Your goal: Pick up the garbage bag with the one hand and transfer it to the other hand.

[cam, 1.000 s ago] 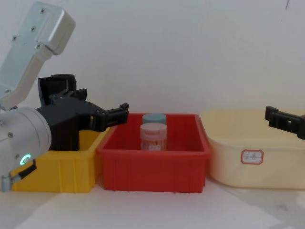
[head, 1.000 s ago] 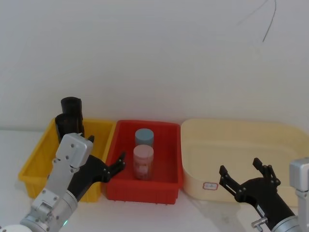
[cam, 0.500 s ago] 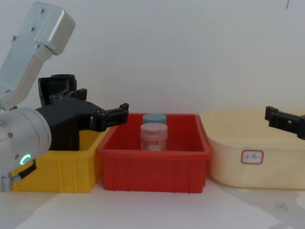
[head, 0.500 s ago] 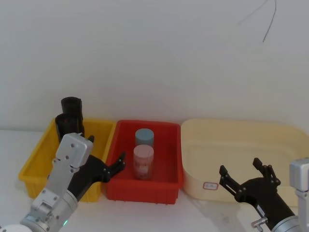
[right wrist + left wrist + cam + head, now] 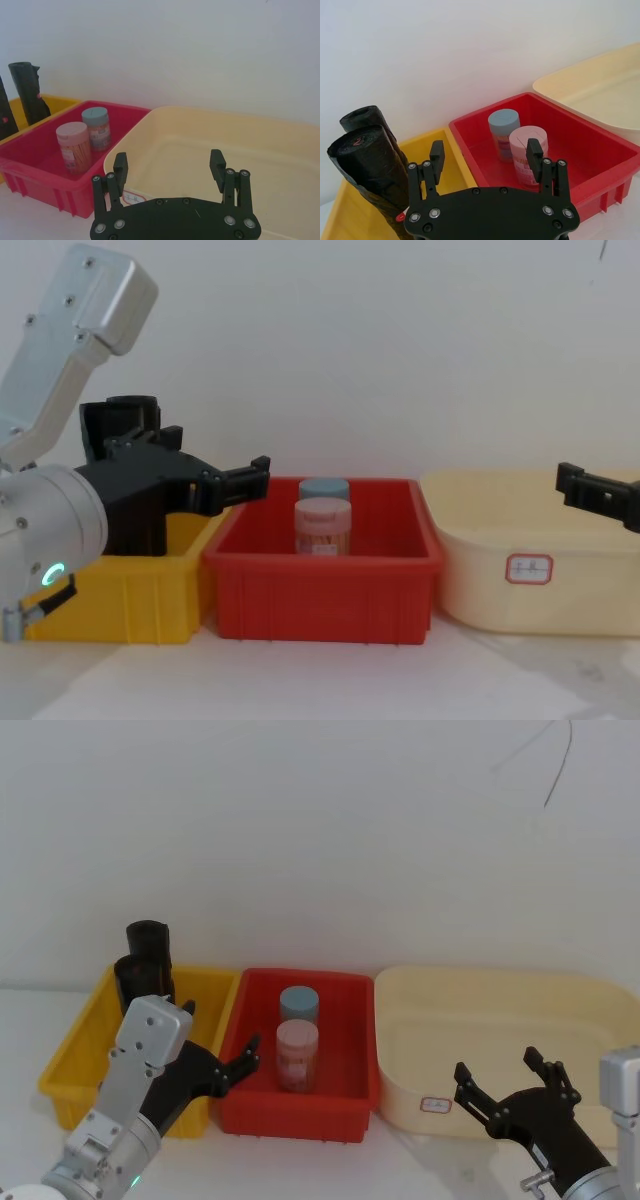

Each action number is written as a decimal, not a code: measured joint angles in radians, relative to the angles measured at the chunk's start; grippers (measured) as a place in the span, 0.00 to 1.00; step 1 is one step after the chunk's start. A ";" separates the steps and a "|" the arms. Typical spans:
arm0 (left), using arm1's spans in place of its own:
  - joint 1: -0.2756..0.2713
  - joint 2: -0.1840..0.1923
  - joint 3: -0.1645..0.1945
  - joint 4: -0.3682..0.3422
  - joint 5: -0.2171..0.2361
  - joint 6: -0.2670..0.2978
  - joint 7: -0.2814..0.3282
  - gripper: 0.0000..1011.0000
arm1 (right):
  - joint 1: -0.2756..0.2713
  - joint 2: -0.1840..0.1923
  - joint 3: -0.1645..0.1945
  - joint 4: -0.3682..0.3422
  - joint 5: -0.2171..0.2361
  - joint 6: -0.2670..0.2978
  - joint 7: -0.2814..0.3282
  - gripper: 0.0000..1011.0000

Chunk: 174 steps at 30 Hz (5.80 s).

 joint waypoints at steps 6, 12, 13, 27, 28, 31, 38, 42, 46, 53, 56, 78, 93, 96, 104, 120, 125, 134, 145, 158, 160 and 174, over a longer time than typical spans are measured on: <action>0.000 0.000 0.000 0.000 0.000 0.000 0.000 0.99 | 0.000 0.000 0.000 0.000 0.000 0.000 0.000 0.99; 0.000 0.000 0.000 0.000 0.000 0.000 0.000 0.99 | 0.000 0.000 0.000 0.000 0.000 0.000 0.000 0.99; 0.000 0.000 0.000 0.000 0.000 0.000 0.000 0.99 | 0.000 0.000 0.000 0.000 0.000 0.000 0.000 0.99; 0.000 0.000 0.000 0.000 0.000 0.000 0.000 0.99 | 0.014 0.012 -0.006 0.000 -0.013 0.023 0.013 0.99; 0.000 0.000 0.000 0.000 0.000 0.000 0.000 0.99 | 0.019 0.015 -0.007 0.000 -0.014 0.028 0.016 0.99; 0.000 0.000 0.000 0.000 0.000 0.000 0.000 0.99 | 0.036 0.025 -0.012 0.004 -0.015 0.052 0.039 0.99; 0.000 0.000 0.000 0.000 0.000 0.000 0.000 0.99 | 0.093 0.054 -0.026 0.015 -0.009 0.113 0.109 0.99; 0.000 0.000 0.000 0.000 0.000 0.000 0.000 0.99 | 0.134 0.070 -0.038 0.027 -0.001 0.145 0.156 0.99; 0.000 0.000 0.000 0.000 0.000 0.000 0.000 0.99 | 0.195 0.084 -0.058 0.054 0.009 0.180 0.219 0.99; 0.000 0.000 0.000 0.000 0.000 0.000 0.000 0.99 | 0.314 0.086 -0.103 0.140 0.024 0.219 0.319 0.99; 0.000 0.000 0.000 0.000 0.000 0.000 0.000 0.99 | 0.364 0.078 -0.123 0.185 0.030 0.231 0.353 0.99; 0.032 -0.019 -0.022 -0.059 0.017 0.064 0.063 0.99 | 0.573 0.027 -0.215 0.425 0.063 0.254 0.508 0.99; 0.154 0.007 -0.089 -0.238 0.004 0.218 0.132 0.99 | 0.627 0.011 -0.250 0.508 0.076 0.246 0.551 0.99; 0.173 0.028 -0.107 -0.264 -0.011 0.231 0.111 0.99 | 0.633 0.009 -0.257 0.517 0.078 0.244 0.556 0.99; 0.212 0.100 -0.163 -0.300 -0.059 0.222 0.021 0.99 | 0.643 0.004 -0.271 0.535 0.081 0.243 0.558 0.99; 0.219 0.207 -0.265 -0.259 -0.140 0.123 -0.164 0.99 | 0.660 -0.007 -0.299 0.548 0.086 0.246 0.558 0.99; 0.197 0.210 -0.270 -0.239 -0.146 0.109 -0.192 0.99 | 0.665 -0.010 -0.308 0.547 0.086 0.247 0.557 0.99; 0.163 0.190 -0.272 -0.210 -0.149 0.123 -0.200 0.99 | 0.675 -0.016 -0.320 0.549 0.090 0.246 0.557 0.99; 0.159 0.131 -0.299 -0.178 -0.168 0.163 -0.145 0.99 | 0.688 -0.021 -0.334 0.563 0.095 0.243 0.557 0.99; 0.150 0.076 -0.332 -0.122 -0.203 0.181 -0.122 0.99 | 0.705 -0.033 -0.353 0.591 0.102 0.236 0.561 0.99; 0.140 0.072 -0.332 -0.107 -0.209 0.181 -0.133 0.99 | 0.707 -0.034 -0.355 0.594 0.102 0.235 0.562 0.99; 0.043 0.067 -0.295 0.005 -0.231 0.188 -0.236 0.99 | 0.720 -0.042 -0.374 0.610 0.110 0.232 0.566 0.99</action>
